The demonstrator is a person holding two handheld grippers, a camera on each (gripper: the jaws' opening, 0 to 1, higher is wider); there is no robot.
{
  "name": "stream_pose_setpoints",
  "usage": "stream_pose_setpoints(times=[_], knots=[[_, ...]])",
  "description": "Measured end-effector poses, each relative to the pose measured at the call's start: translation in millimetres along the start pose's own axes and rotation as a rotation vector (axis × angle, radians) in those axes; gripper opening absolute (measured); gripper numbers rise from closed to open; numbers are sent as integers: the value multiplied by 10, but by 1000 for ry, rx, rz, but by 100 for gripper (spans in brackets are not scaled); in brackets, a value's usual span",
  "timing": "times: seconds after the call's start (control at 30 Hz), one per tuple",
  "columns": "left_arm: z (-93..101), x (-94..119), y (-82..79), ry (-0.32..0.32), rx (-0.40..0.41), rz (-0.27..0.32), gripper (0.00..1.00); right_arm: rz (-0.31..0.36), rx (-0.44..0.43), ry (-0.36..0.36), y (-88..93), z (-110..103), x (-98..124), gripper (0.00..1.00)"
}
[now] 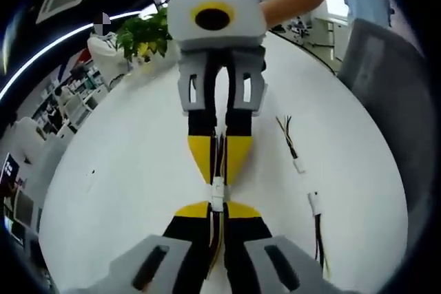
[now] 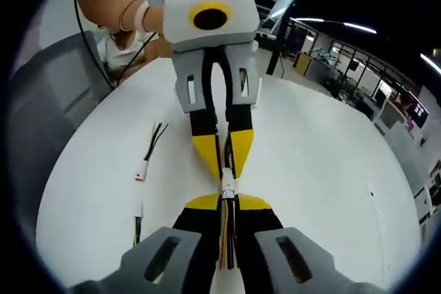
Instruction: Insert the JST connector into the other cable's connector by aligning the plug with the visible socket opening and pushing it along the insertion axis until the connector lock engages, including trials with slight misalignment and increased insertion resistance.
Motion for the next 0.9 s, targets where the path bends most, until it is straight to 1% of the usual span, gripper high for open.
stream_pose_setpoints(times=[0.17,0.33,0.57,0.67,0.77,0.9], knots=[[1,-18,32,11,7,-6,0,-1,-10,-11,36,9,-47,3],[1,-71,93,31,31,-12,0,-9,-31,-23,82,4,-107,3],[37,-103,104,46,33,-26,0,-20,-53,-40,126,-16,-133,3],[27,-87,107,41,52,-25,0,-15,-72,-39,133,-4,-133,3],[16,-78,122,46,111,-21,0,-11,-88,-40,136,-2,-137,4],[8,-77,143,45,129,-14,0,-10,-102,-36,135,-8,-146,4]])
Point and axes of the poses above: the point that each gripper's makers call its tool centre point, and the gripper's own axes: x roughly backward along the fingers, z roughly to its right, y roughly out of its underside, the point moved 10 cm from there along x, roughly backward along the fingers, and after that the axes turned 2 degrees about z, right-handed, at the moved point
